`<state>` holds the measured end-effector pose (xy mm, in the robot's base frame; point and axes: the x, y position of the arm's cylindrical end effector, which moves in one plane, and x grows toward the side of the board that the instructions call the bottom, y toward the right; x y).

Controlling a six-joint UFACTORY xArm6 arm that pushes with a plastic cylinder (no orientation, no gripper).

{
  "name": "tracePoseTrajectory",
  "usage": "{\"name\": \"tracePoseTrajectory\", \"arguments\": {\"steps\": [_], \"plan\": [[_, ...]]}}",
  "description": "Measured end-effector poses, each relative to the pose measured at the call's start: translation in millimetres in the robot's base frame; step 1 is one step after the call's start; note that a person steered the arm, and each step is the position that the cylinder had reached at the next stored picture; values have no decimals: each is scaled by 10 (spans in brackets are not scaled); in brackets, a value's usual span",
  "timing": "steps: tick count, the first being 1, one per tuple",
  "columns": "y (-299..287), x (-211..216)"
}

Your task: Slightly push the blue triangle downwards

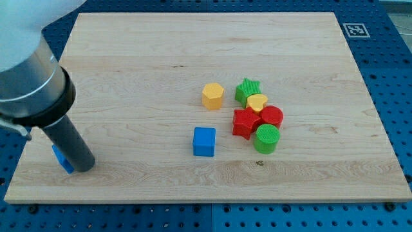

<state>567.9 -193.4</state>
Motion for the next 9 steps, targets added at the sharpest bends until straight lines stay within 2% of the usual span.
{"name": "tracePoseTrajectory", "arguments": {"steps": [2,3,6,9], "plan": [[-55,-593],[-261,-621],[-357,-584],[-356,-226]]}}
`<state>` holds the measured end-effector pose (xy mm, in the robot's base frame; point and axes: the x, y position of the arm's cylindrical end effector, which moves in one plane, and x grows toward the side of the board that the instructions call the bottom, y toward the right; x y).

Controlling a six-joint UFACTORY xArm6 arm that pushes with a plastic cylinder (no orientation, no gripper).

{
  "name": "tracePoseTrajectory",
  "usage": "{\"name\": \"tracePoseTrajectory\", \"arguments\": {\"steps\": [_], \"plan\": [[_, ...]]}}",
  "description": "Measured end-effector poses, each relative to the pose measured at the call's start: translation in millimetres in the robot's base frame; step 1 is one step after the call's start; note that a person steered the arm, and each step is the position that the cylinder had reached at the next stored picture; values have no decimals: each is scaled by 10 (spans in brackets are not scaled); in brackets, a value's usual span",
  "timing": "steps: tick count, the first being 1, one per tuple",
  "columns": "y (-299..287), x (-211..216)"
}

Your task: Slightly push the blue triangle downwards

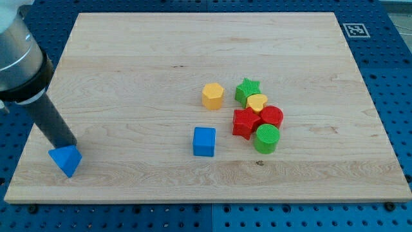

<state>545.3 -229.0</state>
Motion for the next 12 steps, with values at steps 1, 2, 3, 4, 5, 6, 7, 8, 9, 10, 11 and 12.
{"name": "tracePoseTrajectory", "arguments": {"steps": [1,2,3,4,5,6,7,8,9,10,11,12], "plan": [[-1,105],[-61,8],[-61,-285],[-50,-335],[342,-268],[900,-185],[1289,40],[1493,424],[1861,523],[2078,523],[2188,340],[2188,253]]}}
